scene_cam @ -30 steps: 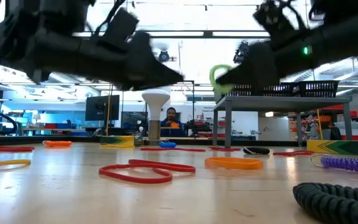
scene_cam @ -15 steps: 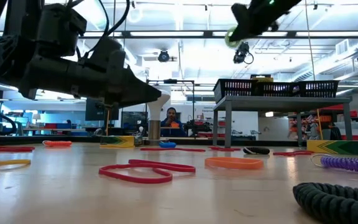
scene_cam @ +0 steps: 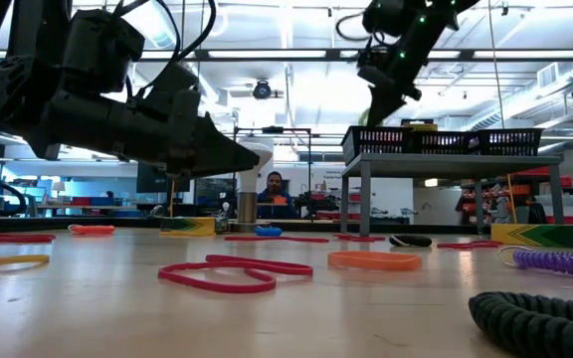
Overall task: Pick & Place Office Desk Supplies
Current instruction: Put the green spring keychain into the left black basket on the shelf, then put the red rubberband into the right black basket on the shelf
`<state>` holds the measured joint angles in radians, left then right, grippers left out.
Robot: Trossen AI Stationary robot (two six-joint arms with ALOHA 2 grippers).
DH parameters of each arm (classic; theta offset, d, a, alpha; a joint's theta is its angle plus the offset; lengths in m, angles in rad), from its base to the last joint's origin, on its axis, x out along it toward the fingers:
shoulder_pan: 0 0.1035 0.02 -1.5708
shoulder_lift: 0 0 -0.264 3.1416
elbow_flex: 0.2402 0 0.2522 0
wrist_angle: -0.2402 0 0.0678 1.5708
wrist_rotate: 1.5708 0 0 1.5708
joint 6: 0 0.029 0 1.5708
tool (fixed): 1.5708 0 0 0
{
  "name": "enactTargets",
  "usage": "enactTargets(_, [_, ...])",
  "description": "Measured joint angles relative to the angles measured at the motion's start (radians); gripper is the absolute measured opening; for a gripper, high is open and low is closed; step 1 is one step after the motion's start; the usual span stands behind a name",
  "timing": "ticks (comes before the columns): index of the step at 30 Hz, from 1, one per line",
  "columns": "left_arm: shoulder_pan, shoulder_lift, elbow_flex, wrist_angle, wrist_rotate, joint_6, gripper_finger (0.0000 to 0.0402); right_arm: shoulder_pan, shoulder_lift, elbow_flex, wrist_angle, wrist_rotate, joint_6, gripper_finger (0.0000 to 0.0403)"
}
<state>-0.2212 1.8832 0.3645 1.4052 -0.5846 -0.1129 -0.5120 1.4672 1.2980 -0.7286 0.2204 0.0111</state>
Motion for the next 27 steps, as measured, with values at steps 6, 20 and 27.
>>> enactTargets(6, [0.0, 0.0, 0.0, -0.003, 0.0, -0.002, 0.0133, -0.041, 0.015, 0.003, -0.043, -0.058, -0.008, 0.0027])
enactTargets(20, [0.0, 0.0, 0.0, -0.005, -0.001, -0.001, 0.0133, -0.039, 0.026, 0.003, -0.065, -0.058, -0.045, 0.0101])
enactTargets(27, [0.0, 0.001, 0.0, -0.006, -0.001, -0.001, 0.0133, -0.039, 0.025, 0.003, -0.061, 0.095, -0.045, 0.0158])
